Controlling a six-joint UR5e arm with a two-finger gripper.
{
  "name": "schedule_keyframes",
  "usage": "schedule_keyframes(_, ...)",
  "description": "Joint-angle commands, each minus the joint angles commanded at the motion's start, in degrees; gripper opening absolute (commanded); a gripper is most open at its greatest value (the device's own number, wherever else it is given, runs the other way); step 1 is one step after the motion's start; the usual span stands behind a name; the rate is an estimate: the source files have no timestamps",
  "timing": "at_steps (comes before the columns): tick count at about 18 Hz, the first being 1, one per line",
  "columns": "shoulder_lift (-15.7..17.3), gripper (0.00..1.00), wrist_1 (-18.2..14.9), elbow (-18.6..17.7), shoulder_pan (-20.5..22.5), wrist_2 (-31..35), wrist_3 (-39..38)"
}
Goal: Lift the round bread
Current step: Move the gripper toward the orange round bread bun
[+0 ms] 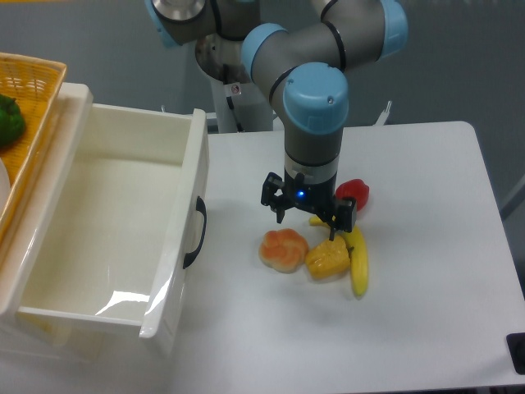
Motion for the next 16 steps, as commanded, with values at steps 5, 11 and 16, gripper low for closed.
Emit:
schedule_keyframes(5,0.0,1.0,-0.1,-0.2,0.0,-0.2,0.0)
schedule_keyframes(11,-0.4,1.0,0.1,-2.3,-0.1,-0.2,-0.4)
schedule_keyframes(16,-1.1,1.0,0.4,-2.9,0.4,-0.4,-0.4)
